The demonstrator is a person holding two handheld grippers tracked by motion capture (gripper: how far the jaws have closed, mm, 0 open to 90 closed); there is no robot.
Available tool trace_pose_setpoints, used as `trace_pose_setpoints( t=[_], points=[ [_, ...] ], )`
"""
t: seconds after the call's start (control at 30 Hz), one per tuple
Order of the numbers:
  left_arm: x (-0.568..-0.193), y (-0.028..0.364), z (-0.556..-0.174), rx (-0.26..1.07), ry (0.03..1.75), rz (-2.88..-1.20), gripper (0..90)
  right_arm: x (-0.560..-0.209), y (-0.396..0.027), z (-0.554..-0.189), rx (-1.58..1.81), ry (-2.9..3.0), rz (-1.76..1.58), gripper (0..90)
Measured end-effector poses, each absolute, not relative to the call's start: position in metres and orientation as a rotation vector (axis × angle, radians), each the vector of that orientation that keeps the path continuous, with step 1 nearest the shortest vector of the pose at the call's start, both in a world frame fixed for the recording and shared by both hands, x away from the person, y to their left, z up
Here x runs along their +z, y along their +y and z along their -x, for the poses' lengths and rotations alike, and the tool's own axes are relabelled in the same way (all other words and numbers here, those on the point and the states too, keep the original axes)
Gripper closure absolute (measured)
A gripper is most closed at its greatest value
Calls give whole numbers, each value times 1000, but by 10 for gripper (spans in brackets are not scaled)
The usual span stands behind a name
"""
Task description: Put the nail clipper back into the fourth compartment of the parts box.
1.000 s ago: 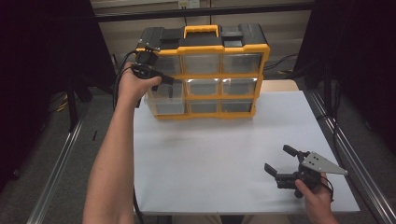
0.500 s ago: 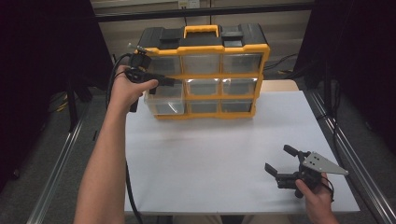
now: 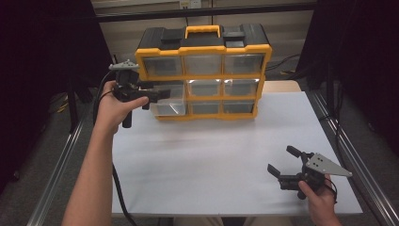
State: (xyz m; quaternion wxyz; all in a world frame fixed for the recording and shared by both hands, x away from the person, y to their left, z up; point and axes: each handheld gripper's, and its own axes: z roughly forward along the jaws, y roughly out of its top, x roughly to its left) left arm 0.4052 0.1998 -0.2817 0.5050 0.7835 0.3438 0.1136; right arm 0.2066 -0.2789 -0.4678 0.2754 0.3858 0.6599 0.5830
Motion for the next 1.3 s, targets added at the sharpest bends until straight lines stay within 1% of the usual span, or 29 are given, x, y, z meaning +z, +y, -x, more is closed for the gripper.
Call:
trace_pose_setpoints(
  t=[0.13, 0.27, 0.43, 0.6, 0.8, 1.0, 1.13, 1.3],
  points=[
    [-293, 208, -395, 297, 837, -1884, 109, -468, -279, -206, 1565, 1778, -1030, 6],
    [-302, 216, -387, 307, 844, -1865, 102, -468, -279, -207, 1565, 1777, -1030, 6],
    [-314, 225, -377, 303, 846, -1808, 88, -468, -279, -207, 1561, 1774, -1036, 6],
    [-326, 232, -368, 324, 852, -1798, 85, -467, -279, -206, 1561, 1774, -1037, 5],
    [-345, 240, -356, 318, 854, -1783, 89, -468, -280, -207, 1558, 1779, -1029, 5],
    [-364, 244, -346, 312, 850, -1793, 85, -467, -279, -206, 1560, 1777, -1029, 5],
    [-375, 245, -338, 331, 837, -1803, 88, -468, -279, -207, 1558, 1778, -1031, 6],
    [-388, 248, -328, 330, 846, -1786, 90, -468, -279, -206, 1558, 1778, -1033, 6]
  ],
)
